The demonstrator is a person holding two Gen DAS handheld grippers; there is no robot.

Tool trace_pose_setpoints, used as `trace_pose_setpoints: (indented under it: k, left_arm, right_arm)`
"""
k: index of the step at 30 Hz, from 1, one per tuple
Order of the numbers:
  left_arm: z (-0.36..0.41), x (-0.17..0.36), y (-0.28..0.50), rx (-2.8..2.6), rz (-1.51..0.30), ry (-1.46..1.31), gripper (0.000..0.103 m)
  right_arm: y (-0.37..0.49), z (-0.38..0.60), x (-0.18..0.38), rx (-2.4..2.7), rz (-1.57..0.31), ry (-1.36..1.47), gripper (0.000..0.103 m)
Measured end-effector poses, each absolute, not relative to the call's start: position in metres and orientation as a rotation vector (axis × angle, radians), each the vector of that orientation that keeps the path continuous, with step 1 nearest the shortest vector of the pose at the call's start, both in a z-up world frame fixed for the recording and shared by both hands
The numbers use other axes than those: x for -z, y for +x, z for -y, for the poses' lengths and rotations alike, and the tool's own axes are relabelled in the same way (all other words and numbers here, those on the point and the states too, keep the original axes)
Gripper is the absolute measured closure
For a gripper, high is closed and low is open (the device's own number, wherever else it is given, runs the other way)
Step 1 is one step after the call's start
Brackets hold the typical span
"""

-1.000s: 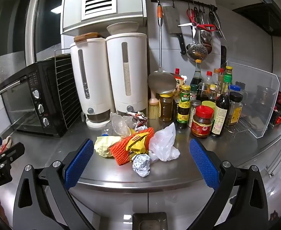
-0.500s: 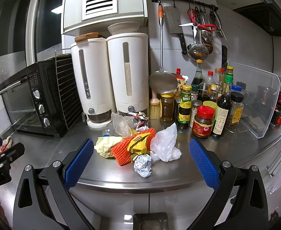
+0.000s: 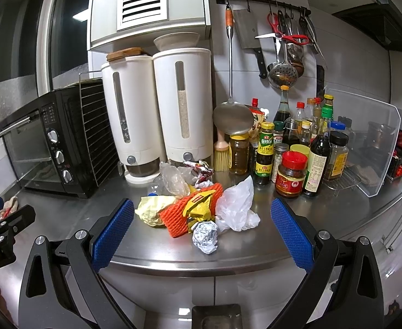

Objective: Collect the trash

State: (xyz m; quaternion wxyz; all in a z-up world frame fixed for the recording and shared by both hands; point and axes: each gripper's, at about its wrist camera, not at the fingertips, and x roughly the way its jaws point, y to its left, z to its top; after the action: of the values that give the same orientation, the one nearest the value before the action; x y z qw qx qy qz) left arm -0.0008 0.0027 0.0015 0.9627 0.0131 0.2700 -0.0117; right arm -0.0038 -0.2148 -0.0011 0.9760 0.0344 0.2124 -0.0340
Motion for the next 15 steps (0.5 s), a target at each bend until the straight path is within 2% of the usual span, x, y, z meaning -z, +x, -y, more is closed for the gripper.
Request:
trace_pose_setpoints:
  k: [15]
  left_arm:
    - [-0.0027, -0.0016, -0.0010, 0.022, -0.546, 0.026, 0.008]
  right_arm:
    - [-0.0039, 0.2153, 0.0012, 0.069, -0.426, 0.072, 0.002]
